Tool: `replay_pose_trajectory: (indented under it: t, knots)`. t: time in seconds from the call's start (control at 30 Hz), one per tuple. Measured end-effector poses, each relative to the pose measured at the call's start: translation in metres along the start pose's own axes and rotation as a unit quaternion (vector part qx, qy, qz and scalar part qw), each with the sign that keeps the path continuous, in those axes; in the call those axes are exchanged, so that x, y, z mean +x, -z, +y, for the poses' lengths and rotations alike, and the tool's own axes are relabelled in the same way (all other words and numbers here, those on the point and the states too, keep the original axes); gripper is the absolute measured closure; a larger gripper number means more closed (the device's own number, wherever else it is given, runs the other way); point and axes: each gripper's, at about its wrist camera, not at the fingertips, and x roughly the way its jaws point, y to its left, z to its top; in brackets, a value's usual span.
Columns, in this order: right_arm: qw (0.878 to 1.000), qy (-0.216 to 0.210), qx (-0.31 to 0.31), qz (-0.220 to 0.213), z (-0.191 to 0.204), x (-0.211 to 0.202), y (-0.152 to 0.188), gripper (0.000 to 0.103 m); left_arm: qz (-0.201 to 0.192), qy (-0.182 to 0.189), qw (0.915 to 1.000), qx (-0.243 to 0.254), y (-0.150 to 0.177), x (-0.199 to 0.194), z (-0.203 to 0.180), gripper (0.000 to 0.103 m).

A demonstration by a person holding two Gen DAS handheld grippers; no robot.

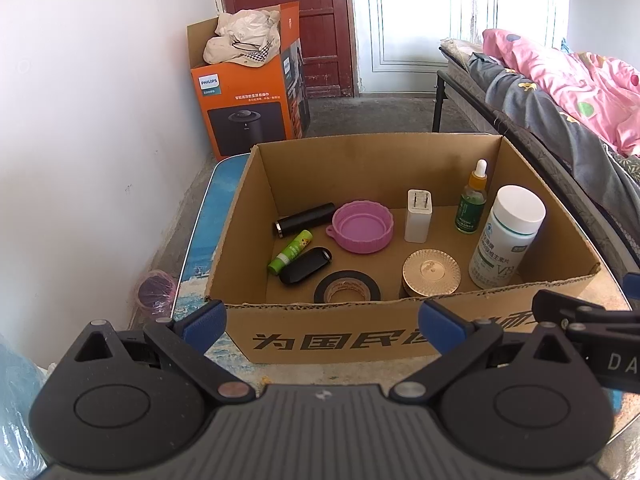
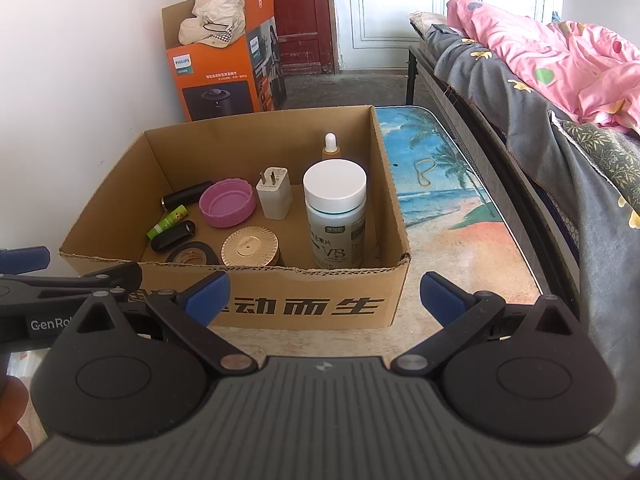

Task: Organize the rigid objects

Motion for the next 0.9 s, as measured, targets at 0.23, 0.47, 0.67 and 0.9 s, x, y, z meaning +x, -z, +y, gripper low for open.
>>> replay_pose_trajectory:
  t: [0.23, 0.47, 0.67, 0.9]
  knots:
    - [1.000, 0.000, -0.001, 0.000, 0.0006, -0.0020, -0.0005, 0.001, 0.000, 0.000, 1.0000, 0.000, 0.0000, 0.0001, 0.0003, 0.001]
    - [1.000, 0.000, -0.001, 0.000, 0.0007, -0.0018, -0.0005, 0.001, 0.000, 0.000, 1.0000, 0.000, 0.0004, 0.0000, 0.0002, 0.001]
    - [1.000, 0.001, -0.001, 0.000, 0.0007, -0.0017, -0.0005, 0.001, 0.000, 0.000, 1.0000, 0.000, 0.0003, 0.0001, 0.0003, 0.001]
    - [1.000, 0.001, -0.001, -0.001, 0.0007, -0.0026, -0.0002, 0.001, 0.001, 0.000, 1.0000, 0.000, 0.0007, -0.0004, 0.0006, 0.000]
